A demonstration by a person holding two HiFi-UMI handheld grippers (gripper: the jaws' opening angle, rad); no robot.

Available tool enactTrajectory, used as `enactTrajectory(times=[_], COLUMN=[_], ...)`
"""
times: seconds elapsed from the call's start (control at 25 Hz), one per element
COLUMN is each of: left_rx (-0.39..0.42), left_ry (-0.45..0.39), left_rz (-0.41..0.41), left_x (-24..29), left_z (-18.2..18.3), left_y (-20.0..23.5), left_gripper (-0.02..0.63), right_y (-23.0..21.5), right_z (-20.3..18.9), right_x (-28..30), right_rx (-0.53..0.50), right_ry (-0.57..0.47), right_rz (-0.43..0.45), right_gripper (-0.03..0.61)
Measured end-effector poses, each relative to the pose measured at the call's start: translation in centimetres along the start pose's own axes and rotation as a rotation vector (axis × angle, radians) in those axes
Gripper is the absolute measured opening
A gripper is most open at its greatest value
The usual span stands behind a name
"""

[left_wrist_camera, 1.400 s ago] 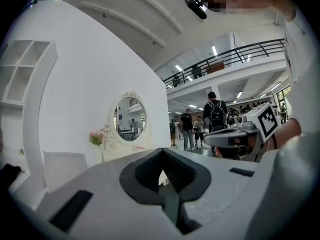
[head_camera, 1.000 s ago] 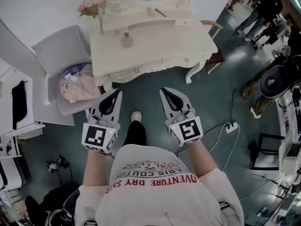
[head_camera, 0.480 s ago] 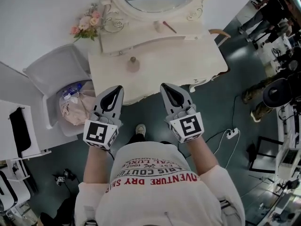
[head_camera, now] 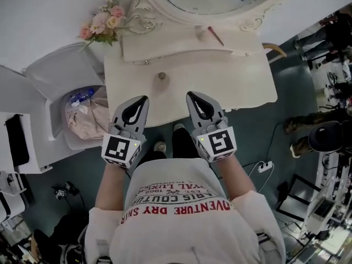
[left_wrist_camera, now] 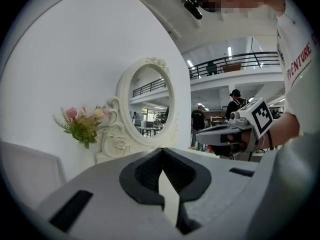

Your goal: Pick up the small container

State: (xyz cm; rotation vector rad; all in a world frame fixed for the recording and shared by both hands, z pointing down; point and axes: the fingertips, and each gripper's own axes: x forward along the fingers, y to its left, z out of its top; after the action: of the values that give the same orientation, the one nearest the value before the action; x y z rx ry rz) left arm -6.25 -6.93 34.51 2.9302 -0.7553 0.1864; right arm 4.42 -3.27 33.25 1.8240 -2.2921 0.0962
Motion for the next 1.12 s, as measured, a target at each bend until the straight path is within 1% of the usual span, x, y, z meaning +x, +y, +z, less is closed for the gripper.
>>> enactTrajectory(times=[0.16,0.28,0.4,0.52,0.64,0.72,0.8,0.88,0.92,0.96,1.04,1.12], left_rx=[-0.034,-0.067,-0.059,-0.060,-0.075,-0.094,-0.115,-0.121,-0.119,-0.115,-0.111,-0.116], left_ry=[0.020,0.021,0.027,0.047,0.088,0.107,0.129,0.160,0.172,0.182,0.196,0.204], left_rz=[0.084,0.125,0.174,0.217,0.226,0.239,0.258,0.277,0.287,0.297,0.315,0.320], left_x=[3.1,5.1,7.3,9.0,10.6,11.4,12.1,12.7,13.0,13.4,14.0,14.7], left_z=[-0.7,-0.9,-1.6,-3.9,-7.1,-8.7,-10.3,-12.3,-13.1,-13.8,-14.9,-15.8], left_y=[1.4,2.0,2.9,3.3,3.2,2.9,2.7,2.9,3.1,3.2,3.5,3.6], left_gripper=[0.006,0.006,0.006,0.006,0.010,0.043,0.104,0.147,0.198,0.226,0.250,0.255], right_y=[-2.5,-4.4,-6.2,-7.1,-7.5,-7.8,-8.0,-8.3,-8.5,-8.7,-9.0,-9.3], right_z=[-0.9,-1.6,-2.6,-4.1,-6.3,-7.7,-9.2,-10.6,-11.3,-11.9,-13.1,-14.0], right_x=[3.1,5.0,6.9,8.5,9.8,10.4,11.0,11.7,12.1,12.3,12.7,13.0], right_rx=[-0.013,-0.011,-0.006,0.003,0.004,0.005,0.007,0.013,0.016,0.020,0.027,0.029], right_ry=[0.010,0.018,0.024,0.023,0.042,0.059,0.084,0.103,0.111,0.119,0.140,0.157], right_rz=[0.090,0.162,0.212,0.279,0.338,0.371,0.391,0.399,0.401,0.402,0.400,0.403], right_gripper=[-0.002,-0.002,-0.002,-0.002,-0.002,-0.002,-0.002,-0.002,-0.002,-0.002,-0.002,-0.002])
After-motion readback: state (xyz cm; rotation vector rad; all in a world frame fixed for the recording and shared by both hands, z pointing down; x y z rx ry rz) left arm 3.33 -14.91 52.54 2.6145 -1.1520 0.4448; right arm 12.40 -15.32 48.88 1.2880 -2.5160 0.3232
